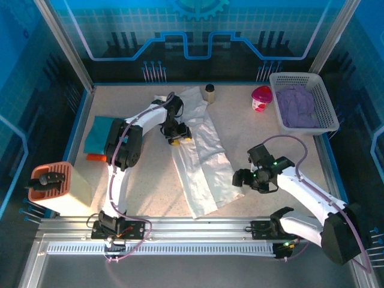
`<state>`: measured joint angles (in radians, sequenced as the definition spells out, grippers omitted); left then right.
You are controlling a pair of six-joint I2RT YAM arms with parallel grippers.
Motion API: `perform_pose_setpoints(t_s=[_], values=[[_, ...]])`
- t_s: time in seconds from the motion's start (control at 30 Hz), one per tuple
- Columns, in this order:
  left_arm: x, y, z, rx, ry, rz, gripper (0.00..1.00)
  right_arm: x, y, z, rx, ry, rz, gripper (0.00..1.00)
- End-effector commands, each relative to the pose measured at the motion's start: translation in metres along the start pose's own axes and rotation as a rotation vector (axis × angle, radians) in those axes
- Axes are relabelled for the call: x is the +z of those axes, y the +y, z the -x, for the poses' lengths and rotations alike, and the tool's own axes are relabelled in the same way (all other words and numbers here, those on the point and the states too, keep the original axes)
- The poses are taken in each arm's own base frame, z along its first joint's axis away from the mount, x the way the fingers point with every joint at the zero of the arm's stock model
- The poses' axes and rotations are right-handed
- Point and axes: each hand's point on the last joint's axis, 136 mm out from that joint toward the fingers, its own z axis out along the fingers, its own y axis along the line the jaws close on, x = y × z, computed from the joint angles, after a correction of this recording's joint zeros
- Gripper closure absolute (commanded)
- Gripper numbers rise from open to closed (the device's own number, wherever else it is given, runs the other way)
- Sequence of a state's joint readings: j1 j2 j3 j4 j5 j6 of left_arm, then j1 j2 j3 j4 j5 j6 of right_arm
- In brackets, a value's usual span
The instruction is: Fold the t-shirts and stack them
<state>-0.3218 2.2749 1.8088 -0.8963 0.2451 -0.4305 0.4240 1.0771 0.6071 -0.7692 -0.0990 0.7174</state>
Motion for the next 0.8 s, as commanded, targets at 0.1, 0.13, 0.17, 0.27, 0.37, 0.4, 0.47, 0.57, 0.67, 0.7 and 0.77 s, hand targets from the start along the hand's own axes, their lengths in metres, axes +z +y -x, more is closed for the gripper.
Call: perform_pose_setpoints(t_s=[0.1,0.13,0.17,0.27,0.37,0.4,0.47,0.57,0.67,0.7,0.77], values=[[0.003,0.048,0.004,0.098,0.066,0.143,0.43,0.008,0.013,-0.001,0.039,0.033,0.074,0.17],[-0.001,0.047,0.003,0.107,0.059,0.136,0.43,0.009,0.014,-0.002,0.039,0.037,0.081,0.19],[-0.006,0.043,0.002,0.115,0.044,0.122,0.42,0.011,0.016,-0.003,0.038,0.04,0.088,0.2],[-0.029,0.027,-0.006,0.11,0.006,0.059,0.4,0.015,0.018,-0.005,0.029,0.05,0.088,0.25],[-0.056,-0.001,-0.025,0.114,-0.027,-0.045,0.37,0.019,0.023,-0.004,0.011,0.063,0.099,0.31],[-0.063,-0.008,-0.034,0.116,-0.03,-0.071,0.37,0.021,0.026,-0.003,0.004,0.066,0.104,0.33],[-0.069,-0.02,-0.057,0.125,-0.02,-0.107,0.36,0.026,0.029,-0.004,-0.013,0.08,0.1,0.34],[-0.067,-0.026,-0.097,0.127,0.028,-0.12,0.36,0.032,0.033,-0.004,-0.029,0.099,0.098,0.36],[-0.057,-0.016,-0.139,0.101,0.074,-0.112,0.37,0.037,0.043,-0.008,-0.052,0.123,0.129,0.41],[-0.055,-0.012,-0.151,0.083,0.085,-0.114,0.37,0.037,0.045,-0.009,-0.058,0.125,0.13,0.44],[-0.049,-0.001,-0.178,0.044,0.113,-0.118,0.39,0.039,0.044,-0.012,-0.06,0.136,0.112,0.48]])
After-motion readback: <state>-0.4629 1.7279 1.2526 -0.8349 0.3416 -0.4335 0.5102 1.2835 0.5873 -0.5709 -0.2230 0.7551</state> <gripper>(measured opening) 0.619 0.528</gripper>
